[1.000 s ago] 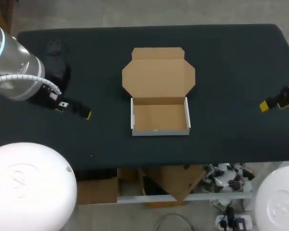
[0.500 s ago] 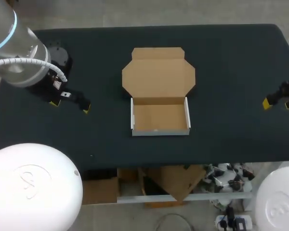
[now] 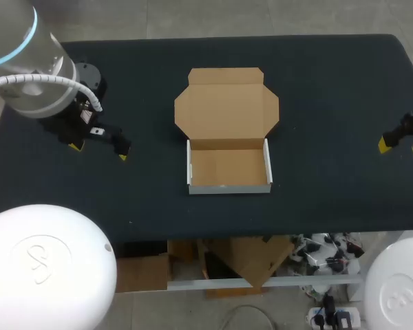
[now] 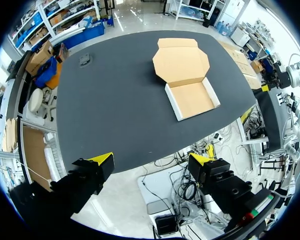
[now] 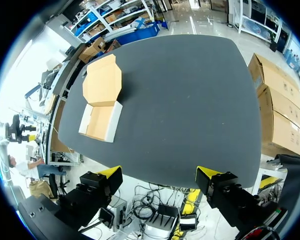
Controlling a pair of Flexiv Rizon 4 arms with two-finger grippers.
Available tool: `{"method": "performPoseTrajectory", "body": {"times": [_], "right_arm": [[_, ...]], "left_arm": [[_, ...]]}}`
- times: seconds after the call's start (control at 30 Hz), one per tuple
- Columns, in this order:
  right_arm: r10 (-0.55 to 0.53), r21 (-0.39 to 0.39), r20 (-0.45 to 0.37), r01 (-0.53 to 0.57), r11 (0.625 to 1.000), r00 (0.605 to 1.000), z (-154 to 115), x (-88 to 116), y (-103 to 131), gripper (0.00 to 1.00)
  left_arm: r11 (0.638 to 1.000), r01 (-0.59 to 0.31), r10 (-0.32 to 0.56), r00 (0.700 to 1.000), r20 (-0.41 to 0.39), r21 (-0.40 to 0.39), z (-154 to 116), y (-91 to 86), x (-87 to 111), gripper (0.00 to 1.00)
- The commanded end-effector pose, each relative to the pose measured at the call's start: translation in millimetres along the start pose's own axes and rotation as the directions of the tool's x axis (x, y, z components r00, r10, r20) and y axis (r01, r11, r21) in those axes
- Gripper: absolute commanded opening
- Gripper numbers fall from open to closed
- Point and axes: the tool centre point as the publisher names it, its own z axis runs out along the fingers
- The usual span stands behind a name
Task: Assemble the packaging by folding the flat box into shape, placing the metal phone stand inside, and closing the box properly
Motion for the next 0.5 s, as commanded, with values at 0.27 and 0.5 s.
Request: {"method": "performPoseTrajectory", "body": {"times": [0.27, 0.5], "right_arm": [[0.02, -0.001, 0.031, -0.02, 1.0, 0.999, 0.0, 0.6, 2.7, 1.0], [0.035, 0.0, 0.012, -0.035, 0.999, 0.999, 4.0, -3.3, 3.6, 1.0]], "left_arm": [[1.0, 0.026, -0.026, 1.0, 0.008, -0.013, 4.9, -3.6, 2.4, 1.0], [0.999, 0.043, -0.043, 0.999, -0.003, -0.012, 7.6, -5.3, 2.9, 1.0]]}}
